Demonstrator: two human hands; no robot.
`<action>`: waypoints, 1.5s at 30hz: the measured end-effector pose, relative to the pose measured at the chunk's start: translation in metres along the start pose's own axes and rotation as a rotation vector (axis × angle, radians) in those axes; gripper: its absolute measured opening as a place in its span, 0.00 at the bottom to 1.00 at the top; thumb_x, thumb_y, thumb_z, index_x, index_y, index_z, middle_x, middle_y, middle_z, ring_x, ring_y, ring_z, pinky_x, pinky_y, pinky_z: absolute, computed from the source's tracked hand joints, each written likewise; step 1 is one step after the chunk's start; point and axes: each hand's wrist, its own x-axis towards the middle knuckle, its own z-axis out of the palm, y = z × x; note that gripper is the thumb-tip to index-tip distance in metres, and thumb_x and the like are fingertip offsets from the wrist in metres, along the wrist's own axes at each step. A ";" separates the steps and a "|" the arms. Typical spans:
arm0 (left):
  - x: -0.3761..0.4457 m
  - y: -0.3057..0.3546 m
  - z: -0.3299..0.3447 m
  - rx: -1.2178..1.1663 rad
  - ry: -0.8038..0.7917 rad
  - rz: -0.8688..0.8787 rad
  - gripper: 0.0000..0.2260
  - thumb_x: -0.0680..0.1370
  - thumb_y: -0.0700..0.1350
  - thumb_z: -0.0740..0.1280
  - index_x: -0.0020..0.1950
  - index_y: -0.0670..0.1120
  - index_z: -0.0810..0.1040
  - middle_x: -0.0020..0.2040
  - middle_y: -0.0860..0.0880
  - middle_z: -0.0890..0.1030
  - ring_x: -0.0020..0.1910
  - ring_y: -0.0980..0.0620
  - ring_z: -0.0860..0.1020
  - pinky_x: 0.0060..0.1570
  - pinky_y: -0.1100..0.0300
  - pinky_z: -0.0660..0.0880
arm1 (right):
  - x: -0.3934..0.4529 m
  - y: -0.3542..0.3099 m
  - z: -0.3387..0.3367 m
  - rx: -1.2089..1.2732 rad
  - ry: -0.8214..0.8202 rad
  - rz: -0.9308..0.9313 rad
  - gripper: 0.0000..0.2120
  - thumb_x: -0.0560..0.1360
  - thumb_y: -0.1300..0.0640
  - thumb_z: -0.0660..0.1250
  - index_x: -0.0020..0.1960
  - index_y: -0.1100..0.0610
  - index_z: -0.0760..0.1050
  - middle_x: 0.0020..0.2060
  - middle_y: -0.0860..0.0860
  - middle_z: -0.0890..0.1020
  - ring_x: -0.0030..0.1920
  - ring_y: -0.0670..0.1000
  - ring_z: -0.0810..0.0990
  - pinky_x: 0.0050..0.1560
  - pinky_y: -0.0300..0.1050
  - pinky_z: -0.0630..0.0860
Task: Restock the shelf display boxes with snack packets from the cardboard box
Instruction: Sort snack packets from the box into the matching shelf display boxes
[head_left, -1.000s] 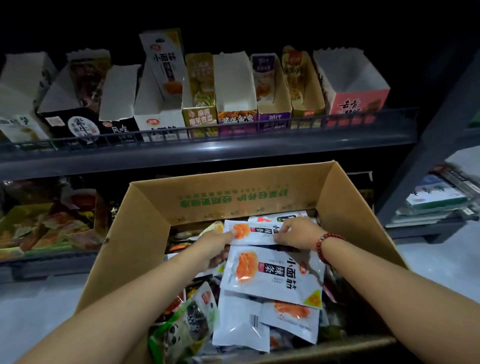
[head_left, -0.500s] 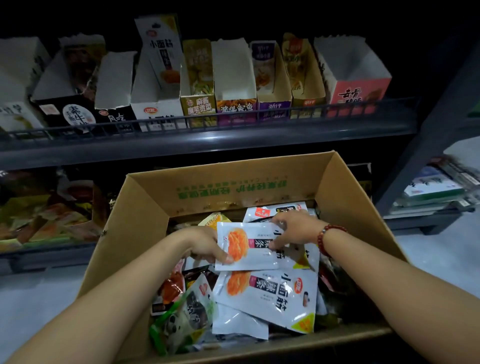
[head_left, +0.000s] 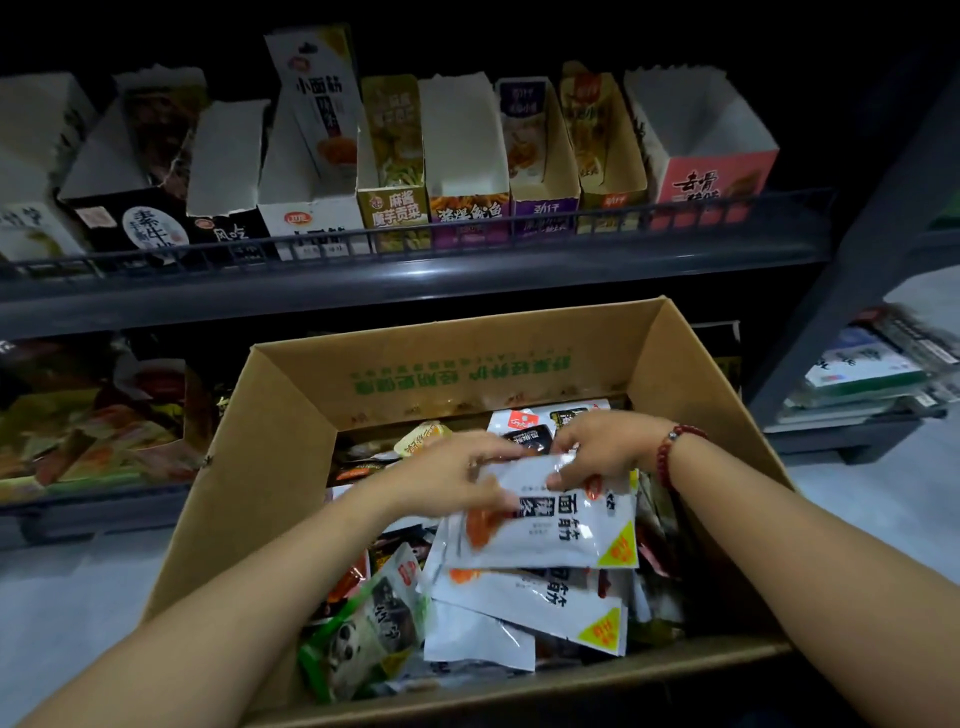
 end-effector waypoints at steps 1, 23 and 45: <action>0.000 0.001 0.008 0.050 -0.087 0.005 0.28 0.75 0.55 0.71 0.73 0.53 0.68 0.68 0.54 0.70 0.65 0.54 0.69 0.67 0.55 0.67 | 0.000 -0.001 0.005 -0.086 -0.058 0.008 0.11 0.74 0.47 0.70 0.48 0.55 0.79 0.37 0.48 0.80 0.35 0.45 0.78 0.40 0.40 0.77; 0.025 -0.022 0.044 -0.156 0.219 -0.354 0.26 0.60 0.59 0.81 0.48 0.48 0.75 0.57 0.45 0.73 0.54 0.46 0.74 0.46 0.56 0.74 | 0.017 0.001 0.020 0.185 0.183 0.191 0.34 0.72 0.60 0.72 0.72 0.53 0.59 0.40 0.49 0.74 0.37 0.46 0.74 0.29 0.37 0.70; -0.024 0.029 -0.027 -0.337 0.679 -0.291 0.19 0.63 0.50 0.81 0.41 0.48 0.73 0.39 0.54 0.81 0.36 0.58 0.78 0.30 0.67 0.69 | -0.020 -0.035 -0.020 0.963 0.671 -0.122 0.12 0.69 0.56 0.76 0.40 0.64 0.80 0.36 0.57 0.85 0.34 0.54 0.82 0.35 0.44 0.78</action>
